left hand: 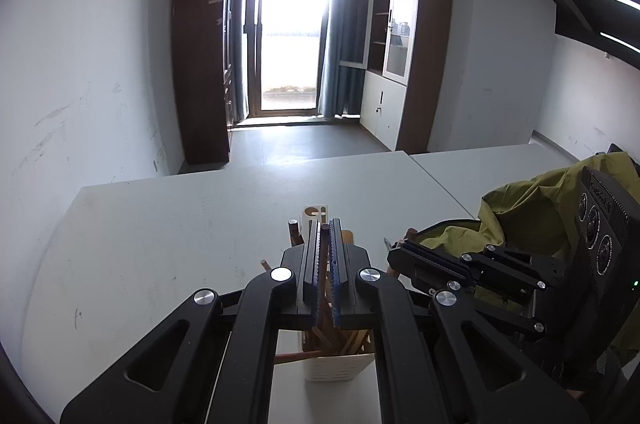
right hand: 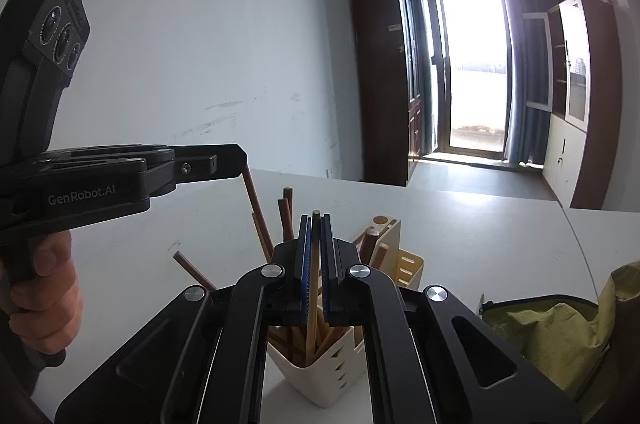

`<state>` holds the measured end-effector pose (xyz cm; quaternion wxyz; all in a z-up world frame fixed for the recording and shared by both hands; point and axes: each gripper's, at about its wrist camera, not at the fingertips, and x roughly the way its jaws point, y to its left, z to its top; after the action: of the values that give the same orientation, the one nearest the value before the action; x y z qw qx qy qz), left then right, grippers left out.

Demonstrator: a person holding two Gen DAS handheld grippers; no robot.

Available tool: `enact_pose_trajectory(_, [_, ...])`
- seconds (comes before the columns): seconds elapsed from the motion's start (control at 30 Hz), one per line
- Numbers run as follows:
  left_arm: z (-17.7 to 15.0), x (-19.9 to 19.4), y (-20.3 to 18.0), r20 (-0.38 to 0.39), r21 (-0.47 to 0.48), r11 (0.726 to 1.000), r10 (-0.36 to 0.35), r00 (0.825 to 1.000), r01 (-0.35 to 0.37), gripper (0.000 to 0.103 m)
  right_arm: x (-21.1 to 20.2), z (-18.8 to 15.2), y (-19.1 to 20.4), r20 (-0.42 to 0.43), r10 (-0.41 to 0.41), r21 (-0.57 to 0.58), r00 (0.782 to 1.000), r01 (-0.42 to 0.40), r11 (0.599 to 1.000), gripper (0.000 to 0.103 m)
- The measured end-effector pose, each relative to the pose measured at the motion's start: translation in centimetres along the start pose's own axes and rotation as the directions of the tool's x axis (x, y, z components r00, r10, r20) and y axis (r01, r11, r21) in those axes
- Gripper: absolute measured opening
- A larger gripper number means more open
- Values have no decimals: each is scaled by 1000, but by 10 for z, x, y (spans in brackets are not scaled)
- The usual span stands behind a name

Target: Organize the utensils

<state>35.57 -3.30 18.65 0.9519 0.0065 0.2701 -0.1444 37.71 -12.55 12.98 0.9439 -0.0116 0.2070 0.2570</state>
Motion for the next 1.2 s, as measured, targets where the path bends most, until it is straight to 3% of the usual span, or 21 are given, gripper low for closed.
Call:
enact_pose_trajectory(0.07, [-10, 5, 4, -13, -4, 1000, -8, 1000, 8, 6, 4, -5, 1, -32, -5, 8, 999, 5, 1000, 7])
enact_pose_trajectory(0.1, [-14, 6, 8, -19, -13, 1000, -6, 1000, 6, 13, 4, -8, 2, -43, -8, 11, 999, 8, 1000, 10])
enact_pose_trajectory(0.13, [-19, 6, 11, -24, -21, 1000, -10, 1000, 10, 35, 2, -10, 4, -44, -7, 13, 999, 7, 1000, 28])
enact_pose_trajectory(0.17, [-22, 4, 13, -17, -28, 1000, -14, 1000, 14, 49, -2, -9, 6, -31, -6, 19, 999, 6, 1000, 54])
enact_pose_trajectory(0.2, [-26, -3, 16, 5, -34, 999, -11, 1000, 11, 66, -10, -10, 8, -6, -1, 28, 1000, 1, 1000, 61])
enact_pose_trajectory(0.23, [-28, -11, 17, 30, -38, 999, -3, 1000, 4, 75, -19, -9, 11, 15, -3, 34, 1000, 2, 999, 69])
enact_pose_trajectory(0.27, [-30, -21, 19, 48, -38, 999, 11, 999, -9, 79, -26, -8, 14, 32, -17, 41, 999, 15, 999, 76])
enact_pose_trajectory(0.4, [-41, -66, 26, 111, -41, 998, 46, 993, -41, 95, -65, -7, 31, 82, -75, 51, 994, 71, 996, 85])
enact_pose_trajectory(0.53, [-65, -110, 25, 148, -15, 993, 115, 982, -114, 97, -99, -13, 61, 96, -125, 30, 987, 123, 992, 92])
enact_pose_trajectory(0.7, [-110, -147, 16, 155, 46, 981, 182, 971, -191, 97, -133, -41, 101, 65, -166, 14, 984, 166, 986, 92])
enact_pose_trajectory(0.8, [-135, -162, 11, 153, 75, 972, 208, 966, -221, 97, -148, -62, 123, 42, -188, -4, 981, 189, 982, 93])
enact_pose_trajectory(0.93, [-156, -168, 7, 145, 137, 955, 245, 959, -264, 97, -162, -76, 138, 84, -183, -5, 980, 184, 983, 95])
enact_pose_trajectory(1.03, [-159, -168, 5, 157, 156, 933, 301, 940, -325, 97, -159, -73, 139, 64, -190, -17, 980, 192, 981, 97])
enact_pose_trajectory(1.2, [-162, -156, 14, 86, 105, 959, 255, 963, -264, 97, -152, -70, 123, 4, -205, -15, 979, 205, 979, 97])
